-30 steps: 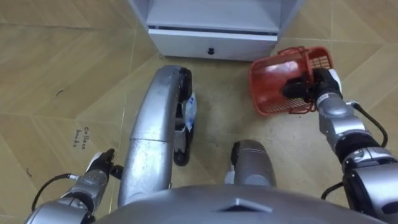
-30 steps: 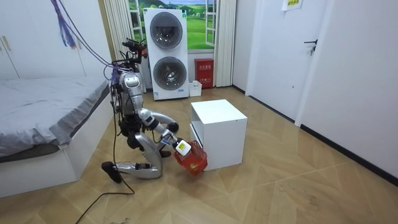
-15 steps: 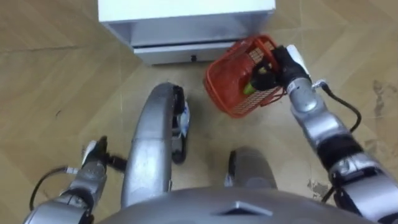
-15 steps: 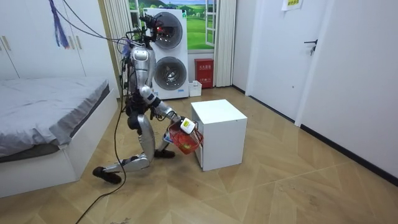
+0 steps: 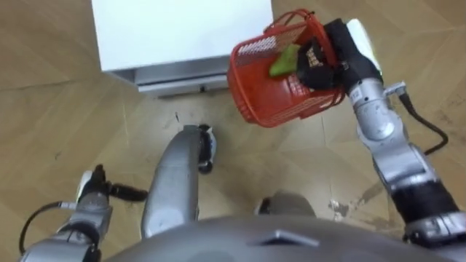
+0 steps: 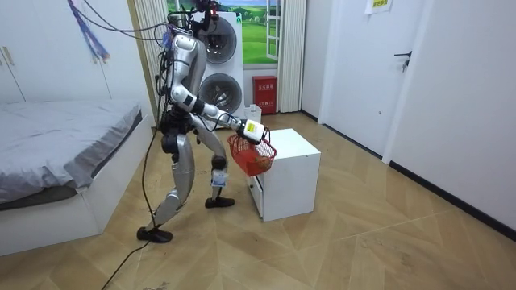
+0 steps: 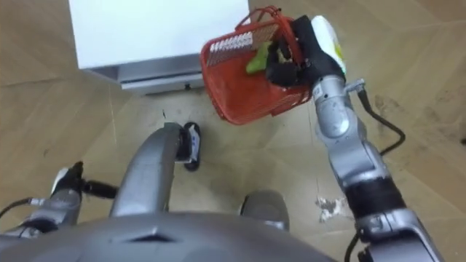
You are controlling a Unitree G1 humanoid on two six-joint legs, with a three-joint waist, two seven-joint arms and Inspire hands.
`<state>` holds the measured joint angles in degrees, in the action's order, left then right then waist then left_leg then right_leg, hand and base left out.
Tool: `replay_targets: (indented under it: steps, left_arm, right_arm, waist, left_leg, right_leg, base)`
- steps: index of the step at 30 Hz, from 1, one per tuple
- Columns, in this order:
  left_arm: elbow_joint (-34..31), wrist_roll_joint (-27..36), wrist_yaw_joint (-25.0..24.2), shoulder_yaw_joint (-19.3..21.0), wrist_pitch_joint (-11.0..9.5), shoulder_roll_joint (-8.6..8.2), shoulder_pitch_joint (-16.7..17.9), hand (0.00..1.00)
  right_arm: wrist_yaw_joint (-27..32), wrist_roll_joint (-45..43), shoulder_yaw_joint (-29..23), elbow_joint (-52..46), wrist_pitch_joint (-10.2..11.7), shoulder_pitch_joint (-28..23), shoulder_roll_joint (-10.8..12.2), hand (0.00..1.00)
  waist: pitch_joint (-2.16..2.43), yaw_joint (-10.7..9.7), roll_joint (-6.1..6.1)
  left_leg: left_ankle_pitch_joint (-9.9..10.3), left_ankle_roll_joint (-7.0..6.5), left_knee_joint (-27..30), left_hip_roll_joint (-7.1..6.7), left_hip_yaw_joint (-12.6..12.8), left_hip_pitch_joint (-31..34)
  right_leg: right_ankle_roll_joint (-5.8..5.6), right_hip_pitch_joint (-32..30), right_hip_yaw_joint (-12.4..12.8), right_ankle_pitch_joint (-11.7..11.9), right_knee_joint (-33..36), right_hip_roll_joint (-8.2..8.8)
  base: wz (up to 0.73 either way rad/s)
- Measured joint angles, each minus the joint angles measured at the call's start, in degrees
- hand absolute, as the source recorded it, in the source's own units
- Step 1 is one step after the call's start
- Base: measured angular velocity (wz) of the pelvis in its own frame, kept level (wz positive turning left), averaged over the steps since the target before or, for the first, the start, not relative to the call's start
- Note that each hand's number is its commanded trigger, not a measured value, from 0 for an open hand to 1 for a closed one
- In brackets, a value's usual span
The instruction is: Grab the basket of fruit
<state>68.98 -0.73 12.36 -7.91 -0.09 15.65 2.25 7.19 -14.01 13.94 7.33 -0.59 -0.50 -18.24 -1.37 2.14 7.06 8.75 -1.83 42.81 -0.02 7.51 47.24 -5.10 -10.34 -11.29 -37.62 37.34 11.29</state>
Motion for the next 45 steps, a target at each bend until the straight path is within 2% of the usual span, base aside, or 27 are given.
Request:
replay_targets:
  steps: [3,7,10,11,14,18,22,24,27,29,30,31,32,33,34,35,36,37,38,39,40,41,43,45]
  left_arm:
    - [0.10,-0.08,0.06,1.45,-0.01,0.00,2.43,0.00]
    - [-0.40,-0.04,-0.17,2.14,-0.20,-0.04,4.75,0.00]
    - [-0.40,-0.07,-0.62,2.20,-0.82,-0.03,5.19,0.00]
    - [-0.43,-0.17,-0.71,2.24,-1.41,-0.05,5.25,0.00]
    - [-1.17,-1.26,-0.72,2.58,-1.61,-0.05,6.82,0.00]
    - [-2.13,-2.13,-0.79,3.50,-1.34,-0.18,9.77,0.00]
    - [-2.02,-2.20,-2.15,3.57,-0.11,-0.45,9.36,0.00]
    - [-1.87,-2.21,-3.16,3.57,0.20,-0.61,8.85,0.00]
    - [-2.15,-2.21,-4.43,4.43,0.47,-0.95,8.56,0.00]
    - [-2.32,-2.13,-4.54,5.70,1.38,-1.95,8.59,0.00]
    - [-2.39,-2.15,-4.58,5.70,1.43,-1.94,8.48,0.00]
    - [-2.40,-2.16,-4.58,5.71,1.43,-1.94,8.25,0.00]
    - [-2.34,-2.16,-4.58,5.71,1.42,-2.00,7.69,0.00]
    - [-2.26,-2.09,-4.58,5.73,1.41,-2.00,7.27,0.00]
    - [-2.03,-2.03,-4.53,6.19,1.36,-1.94,7.03,0.00]
    - [-1.95,-2.02,-4.44,6.96,1.38,-1.88,7.02,0.00]
    - [-2.02,-2.11,-4.06,7.82,1.48,-1.83,6.45,0.00]
    - [-1.93,-2.10,-3.87,7.78,1.47,-1.69,6.35,0.00]
    - [-1.46,-2.06,-3.72,7.75,1.51,-1.36,5.96,0.00]
    - [-1.47,-2.15,-3.42,7.72,1.50,-1.04,5.16,0.00]
    - [-1.53,-2.19,-2.91,7.71,1.50,-1.03,4.42,0.00]
    - [-1.54,-2.19,-2.07,7.61,1.33,-1.12,2.71,0.00]
    - [-1.50,-2.13,-1.30,7.30,0.46,-1.09,0.62,0.00]
    - [-1.58,-1.88,-0.90,6.86,-0.58,-1.24,-0.37,0.00]
  right_arm:
    - [-1.94,-0.60,0.00,-4.21,-0.50,-2.88,0.44,1.00]
    - [-3.89,-1.08,-1.25,-10.29,-0.76,-4.57,0.28,1.00]
    - [-4.91,-0.94,-3.44,-13.66,-0.74,-5.70,-0.06,1.00]
    - [-5.45,-0.84,-4.53,-15.15,-0.73,-6.72,-0.10,1.00]
    - [-6.24,-0.86,-5.48,-16.60,-0.65,-8.14,-0.15,1.00]
    - [-8.12,-0.66,-5.99,-17.54,-0.51,-9.68,-0.05,1.00]
    - [-9.38,2.11,-5.97,-17.54,-0.46,-9.57,-0.04,1.00]
    - [-9.86,2.25,-5.70,-17.54,-0.47,-9.57,-0.05,1.00]
    - [-10.58,2.67,-5.15,-17.55,-0.51,-9.54,-0.04,1.00]
    - [-11.06,2.92,-4.58,-17.56,-0.51,-9.51,-0.05,1.00]
    - [-11.07,3.22,-3.89,-17.59,-0.51,-9.45,-0.06,1.00]
    - [-11.07,3.47,-3.79,-17.63,-0.51,-9.44,-0.05,1.00]
    - [-11.05,3.49,-3.80,-17.62,-0.57,-9.22,-0.07,1.00]
    - [-11.07,3.48,-3.61,-17.61,-0.67,-8.94,-0.10,1.00]
    - [-11.15,3.47,-2.73,-17.58,-0.70,-8.11,-0.04,1.00]
    - [-11.17,3.44,-1.71,-17.58,-0.64,-7.24,-0.01,1.00]
    - [-11.16,3.36,-1.28,-17.54,-0.30,-7.11,0.16,1.00]
    - [-11.18,3.39,-1.15,-17.51,-0.24,-7.15,0.19,1.00]
    - [-11.18,2.85,-0.66,-17.23,-0.25,-7.16,0.28,1.00]
    - [-11.19,2.16,-0.30,-17.16,-0.21,-7.16,0.35,1.00]
    - [-11.21,1.81,-0.21,-17.05,-0.20,-6.95,0.35,1.00]
    - [-11.16,1.31,0.14,-15.84,-0.09,-5.94,0.41,1.00]
    - [-11.12,1.12,1.12,-12.12,-0.41,-4.75,0.57,1.00]
    - [-11.18,0.66,1.98,-9.94,-1.56,-4.65,0.97,1.00]
  waist:
    - [0.04,0.29,-0.11]
    - [0.06,-0.26,-0.13]
    - [0.17,-0.42,-0.06]
    - [0.34,-0.29,0.01]
    - [0.49,-0.34,0.05]
    - [0.64,0.19,0.13]
    - [0.70,1.62,0.38]
    - [0.72,2.42,0.62]
    - [0.86,3.59,1.77]
    - [0.65,5.54,1.92]
    - [0.63,5.83,2.38]
    - [0.64,5.83,2.59]
    - [0.64,5.96,2.91]
    - [0.55,6.22,2.88]
    - [0.52,6.99,2.87]
    - [0.48,7.25,2.75]
    - [0.45,7.36,2.63]
    - [0.39,7.44,2.55]
    - [0.26,7.68,2.19]
    - [0.17,7.46,1.68]
    - [0.23,7.41,1.68]
    - [0.15,7.32,0.95]
    - [0.22,7.44,0.33]
    - [0.16,7.65,-0.06]
  left_leg:
    - [-2.62,0.93,-3.58,1.64,0.36,-1.66]
    - [-6.10,1.79,-8.98,2.38,0.55,-4.90]
    - [-8.74,2.02,-13.11,2.44,1.30,-7.72]
    - [-9.82,1.92,-14.65,2.43,1.78,-8.59]
    - [-11.59,2.14,-17.46,2.36,2.02,-11.12]
    - [-12.16,1.86,-18.26,3.34,3.60,-13.61]
    - [-12.13,1.87,-17.97,3.75,3.57,-14.21]
    - [-11.82,1.46,-17.44,3.66,4.50,-14.23]
    - [-10.85,0.29,-17.41,3.47,7.21,-14.63]
    - [-8.37,-0.29,-15.34,3.37,9.00,-14.79]
    - [-7.06,-0.82,-15.04,2.83,10.10,-14.85]
    - [-6.64,-1.41,-14.97,2.17,10.45,-14.97]
    - [-5.70,-2.37,-14.26,1.85,11.25,-15.41]
    - [-4.89,-2.58,-13.89,1.81,11.68,-15.66]
    - [-3.37,-2.87,-13.19,1.57,11.94,-16.39]
    - [-1.95,-3.13,-12.94,1.09,12.05,-17.81]
    - [-0.67,-3.40,-13.27,0.54,11.93,-19.46]
    - [-0.07,-3.56,-13.68,0.23,11.84,-20.47]
    - [0.81,-3.81,-14.71,-0.24,11.31,-22.56]
    - [1.30,-4.11,-15.95,-0.68,10.38,-23.97]
    - [1.34,-4.13,-16.58,-0.71,10.06,-24.47]
    - [1.30,-4.08,-17.61,-0.58,8.91,-25.26]
    - [1.24,-4.00,-19.07,-0.44,7.80,-26.76]
    - [1.26,-3.89,-20.53,-0.45,7.14,-28.67]
  right_leg:
    - [1.51,0.61,-0.02,1.59,-2.51,-1.82]
    - [2.85,2.49,-0.41,3.58,-5.83,-3.22]
    - [3.58,4.37,-1.50,4.86,-7.59,-3.84]
    - [3.78,4.73,-1.75,5.17,-7.80,-4.01]
    - [4.18,6.93,-3.10,5.86,-9.31,-4.57]
    - [4.73,10.52,-3.79,6.73,-11.93,-5.66]
    - [5.12,12.15,-3.84,7.40,-13.61,-6.48]
    - [5.11,12.59,-3.61,7.41,-13.52,-6.34]
    - [4.82,12.68,-2.89,7.27,-13.19,-5.13]
    - [3.09,13.34,-2.23,7.99,-12.27,-4.05]
    - [2.71,13.25,-2.11,8.19,-10.69,-3.00]
    - [2.61,13.00,-2.18,8.23,-9.40,-2.26]
    - [1.67,11.85,-2.15,8.73,-6.63,-1.10]
    - [0.75,11.18,-2.18,9.36,-5.03,-0.66]
    - [-0.05,9.94,-2.14,11.31,-1.02,0.36]
    - [0.78,8.54,-2.16,14.53,4.01,1.62]
    - [1.63,7.07,-2.08,19.08,9.03,2.60]
    - [1.75,6.35,-2.06,21.92,11.36,2.82]
    - [2.41,4.88,-1.65,28.23,15.41,3.37]
    - [2.21,2.74,-1.25,28.87,18.84,3.53]
    - [2.10,0.99,-1.03,27.12,20.25,3.50]
    - [1.85,-2.78,-1.13,23.67,21.24,2.59]
    - [1.89,-7.16,-1.35,20.35,18.64,1.39]
    - [2.01,-9.72,-1.47,19.40,10.43,0.60]
  base:
    - [-0.10]
    - [-0.02]
    - [0.11]
    - [0.16]
    - [0.15]
    - [0.10]
    - [0.03]
    - [0.07]
    - [0.03]
    - [-0.13]
    - [0.06]
    - [0.33]
    - [0.35]
    - [0.20]
    - [0.00]
    - [-0.04]
    - [0.00]
    - [0.06]
    - [0.14]
    - [0.14]
    - [0.25]
    - [0.19]
    - [0.26]
    - [0.22]
